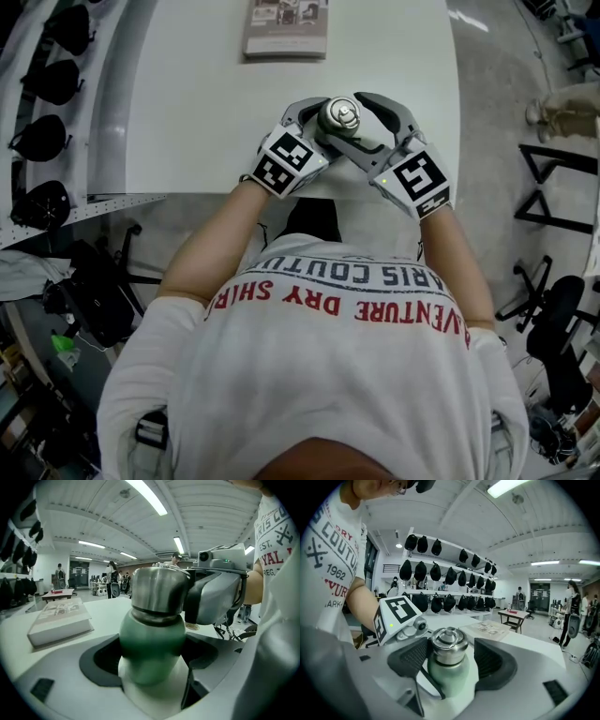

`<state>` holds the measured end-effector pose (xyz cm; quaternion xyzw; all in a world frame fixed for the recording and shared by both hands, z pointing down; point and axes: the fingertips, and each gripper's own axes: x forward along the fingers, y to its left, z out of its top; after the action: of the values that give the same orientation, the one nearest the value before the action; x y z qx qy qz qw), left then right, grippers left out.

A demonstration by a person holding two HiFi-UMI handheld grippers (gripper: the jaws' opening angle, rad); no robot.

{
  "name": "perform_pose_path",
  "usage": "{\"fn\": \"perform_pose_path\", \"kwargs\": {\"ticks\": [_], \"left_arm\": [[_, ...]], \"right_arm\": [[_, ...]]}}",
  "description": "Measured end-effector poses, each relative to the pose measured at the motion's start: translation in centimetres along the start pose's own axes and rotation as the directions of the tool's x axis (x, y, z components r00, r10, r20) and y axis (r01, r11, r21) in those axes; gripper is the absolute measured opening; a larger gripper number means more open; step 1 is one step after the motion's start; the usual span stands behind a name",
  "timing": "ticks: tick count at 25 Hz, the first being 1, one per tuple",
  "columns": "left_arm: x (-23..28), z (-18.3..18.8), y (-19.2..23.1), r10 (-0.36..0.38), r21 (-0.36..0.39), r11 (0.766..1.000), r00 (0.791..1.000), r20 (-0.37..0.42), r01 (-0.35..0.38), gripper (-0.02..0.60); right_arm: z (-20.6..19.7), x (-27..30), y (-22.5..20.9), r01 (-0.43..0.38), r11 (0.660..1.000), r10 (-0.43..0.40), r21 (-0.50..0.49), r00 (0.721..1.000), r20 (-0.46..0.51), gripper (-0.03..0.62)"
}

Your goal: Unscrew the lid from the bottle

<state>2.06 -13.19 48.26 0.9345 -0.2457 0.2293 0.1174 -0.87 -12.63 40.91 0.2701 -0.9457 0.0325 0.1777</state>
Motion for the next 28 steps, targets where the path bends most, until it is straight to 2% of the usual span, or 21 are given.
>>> {"fn": "perform_pose_path", "kwargs": {"ticks": [5,10,14,20,28], "left_arm": [[0.11,0.00,0.06,0.052,-0.028,0.998,0.999,0.008,-0.052,0.385],[0.21,-0.01,0.04,0.073,-0.044,0.996,0.997,0.017,-0.072,0.385],[0.17,0.04,0.17,0.077,-0.044,0.996,0.997,0.029,-0.075,0.385],[0.01,0.01,0.07,0.041,-0.022,0.999,0.999,0.022,-0.041,0.385],[-0.23,-0.10,-0.24,-0.067,0.040,0.997,0.998,0.003,0.067,0.385]], "right_arm": [[0.08,0.57,-0.22,0.067,0.997,-0.067,0.046,0.998,0.010,0.298],[0.12,0.81,-0.41,0.097,0.993,-0.098,0.067,0.995,0.015,0.266],[0.14,0.91,-0.53,0.095,0.992,-0.097,0.081,0.995,0.017,0.265],[0.23,0.95,-0.35,0.064,0.996,-0.064,0.070,0.998,0.008,0.264],[0.39,1.08,0.07,-0.008,1.000,0.008,0.025,1.000,-0.002,0.262]]}}
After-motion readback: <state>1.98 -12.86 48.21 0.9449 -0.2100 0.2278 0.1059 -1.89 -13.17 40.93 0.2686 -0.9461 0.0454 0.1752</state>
